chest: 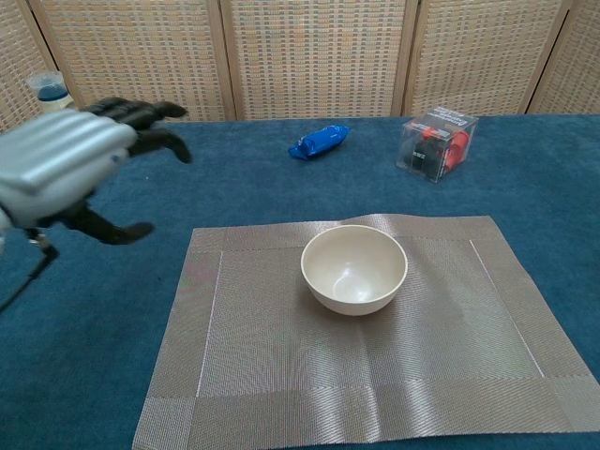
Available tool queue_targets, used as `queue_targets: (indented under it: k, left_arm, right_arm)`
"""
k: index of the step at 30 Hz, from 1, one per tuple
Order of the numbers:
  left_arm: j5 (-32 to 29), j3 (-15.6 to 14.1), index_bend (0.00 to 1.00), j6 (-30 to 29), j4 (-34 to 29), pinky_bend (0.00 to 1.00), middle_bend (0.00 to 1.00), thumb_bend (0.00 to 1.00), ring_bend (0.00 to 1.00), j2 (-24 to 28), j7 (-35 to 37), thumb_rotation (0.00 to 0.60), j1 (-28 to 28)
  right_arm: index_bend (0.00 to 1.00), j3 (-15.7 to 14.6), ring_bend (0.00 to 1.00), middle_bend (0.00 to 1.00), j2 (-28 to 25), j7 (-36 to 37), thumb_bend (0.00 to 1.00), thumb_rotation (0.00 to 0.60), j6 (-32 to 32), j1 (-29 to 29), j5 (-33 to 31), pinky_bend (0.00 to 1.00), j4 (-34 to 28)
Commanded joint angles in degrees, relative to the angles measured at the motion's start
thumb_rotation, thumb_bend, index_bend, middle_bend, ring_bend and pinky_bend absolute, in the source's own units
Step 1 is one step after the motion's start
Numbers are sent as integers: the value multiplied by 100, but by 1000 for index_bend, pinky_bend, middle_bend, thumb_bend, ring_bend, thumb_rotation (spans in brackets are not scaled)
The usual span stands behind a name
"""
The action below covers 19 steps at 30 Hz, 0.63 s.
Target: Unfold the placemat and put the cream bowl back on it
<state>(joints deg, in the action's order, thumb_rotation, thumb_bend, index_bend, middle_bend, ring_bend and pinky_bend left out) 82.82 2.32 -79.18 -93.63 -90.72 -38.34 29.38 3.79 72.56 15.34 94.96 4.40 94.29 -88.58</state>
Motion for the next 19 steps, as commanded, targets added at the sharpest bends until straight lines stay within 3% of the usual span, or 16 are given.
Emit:
queue_targets:
  k: [1,4,10,15,19]
  left_arm:
    - [499,-319,217,-866,-65,0,0,148,0,552,689,600,-660]
    - [644,-422,143,-1318,116,0,0,52,0,754,956,600,-998]
    - [777,-751,7,-1766,345,0,0,29,0,1118,1459,600,-1606]
    - [819,-952,0,-1963,471,0,0,29,0,1295,1615,600,-2004]
    - [872,-915,0,-2062,517,0,0,29,0,1409,1806,600,-2160]
  right_arm:
    - [64,-7,0,0,18,-193,198,600,-65,6,-36,0,-18]
    - [62,-23,0,0,13,-428,198,600,-131,4,-68,0,-29]
    - [30,-140,0,0,-137,-1182,187,600,-393,-2,-125,0,-229]
    - [25,-237,0,0,-285,-1795,187,600,-666,-7,-254,0,-615]
    - [23,-274,0,0,-309,-1978,187,600,-802,3,-321,0,-746]
